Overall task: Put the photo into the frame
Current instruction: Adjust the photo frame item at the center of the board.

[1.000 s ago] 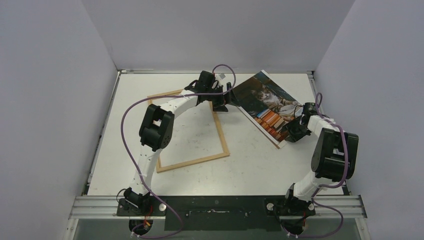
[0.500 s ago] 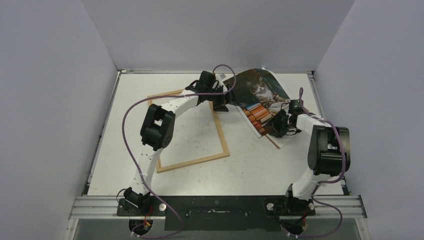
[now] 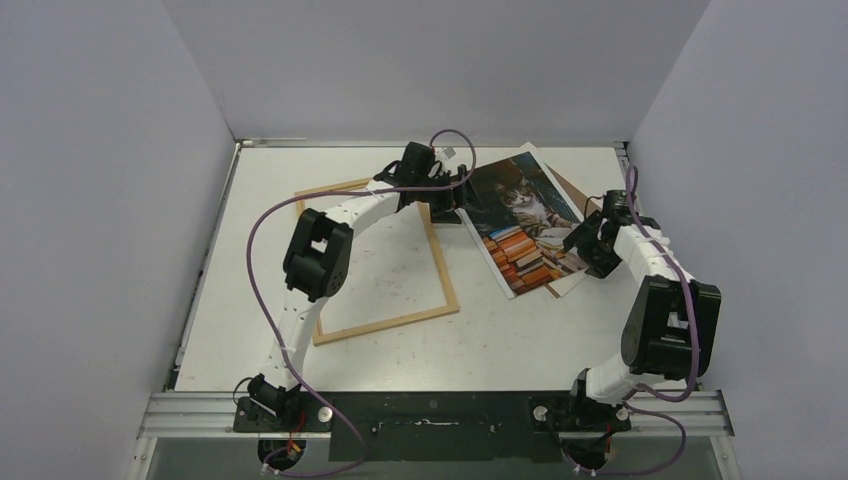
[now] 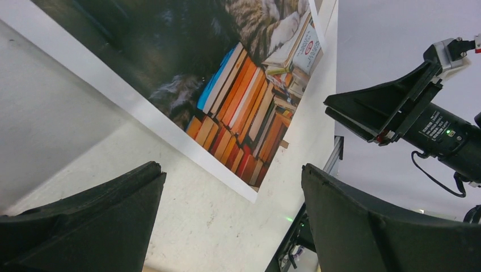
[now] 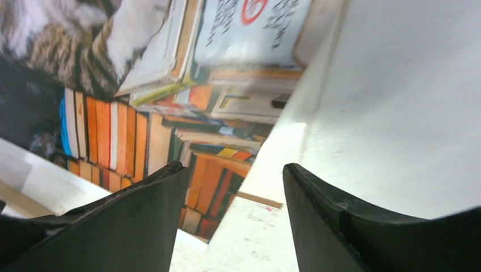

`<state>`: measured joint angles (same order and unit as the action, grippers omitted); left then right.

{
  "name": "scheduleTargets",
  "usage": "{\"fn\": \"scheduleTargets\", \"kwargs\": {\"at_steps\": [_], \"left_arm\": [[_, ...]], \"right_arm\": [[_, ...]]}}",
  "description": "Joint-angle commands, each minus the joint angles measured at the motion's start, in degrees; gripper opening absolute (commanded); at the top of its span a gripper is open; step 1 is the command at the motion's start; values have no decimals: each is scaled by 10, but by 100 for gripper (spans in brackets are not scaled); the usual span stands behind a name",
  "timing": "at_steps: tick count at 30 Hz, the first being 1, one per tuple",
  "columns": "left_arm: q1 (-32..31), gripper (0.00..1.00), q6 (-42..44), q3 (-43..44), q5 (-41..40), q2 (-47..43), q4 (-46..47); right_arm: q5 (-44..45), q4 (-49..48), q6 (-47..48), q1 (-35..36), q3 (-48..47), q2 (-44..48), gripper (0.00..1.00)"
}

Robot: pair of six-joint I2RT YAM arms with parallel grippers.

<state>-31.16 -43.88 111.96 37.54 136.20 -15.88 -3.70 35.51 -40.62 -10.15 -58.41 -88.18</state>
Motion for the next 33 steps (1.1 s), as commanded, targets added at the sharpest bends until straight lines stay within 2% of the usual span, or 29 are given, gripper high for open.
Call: {"fn": "scheduleTargets", "kwargs": {"at_steps": [1, 5, 9, 14, 20, 26, 33], "left_arm": [[-14, 89, -4, 48, 21, 17, 52], [-23, 89, -21, 53, 32, 20, 97], [-36, 89, -34, 45, 30, 24, 149], [-59, 88, -39, 56, 27, 46, 189], [-88, 86, -36, 46, 39, 66, 226], [-98, 83, 5, 7, 12, 58, 173], [-96, 77, 102, 0, -50, 55, -6]], "right_arm": [[88, 13, 32, -35, -46, -14, 66], [137, 2, 73, -41, -122, -75, 68], [167, -20, 112, -53, -184, -131, 77], [119, -39, 167, -77, -254, -212, 85], [26, -81, 226, -99, -301, -272, 89], [-29, -92, 268, -105, -378, -334, 89], [-90, -104, 284, -106, -443, -410, 89]]}}
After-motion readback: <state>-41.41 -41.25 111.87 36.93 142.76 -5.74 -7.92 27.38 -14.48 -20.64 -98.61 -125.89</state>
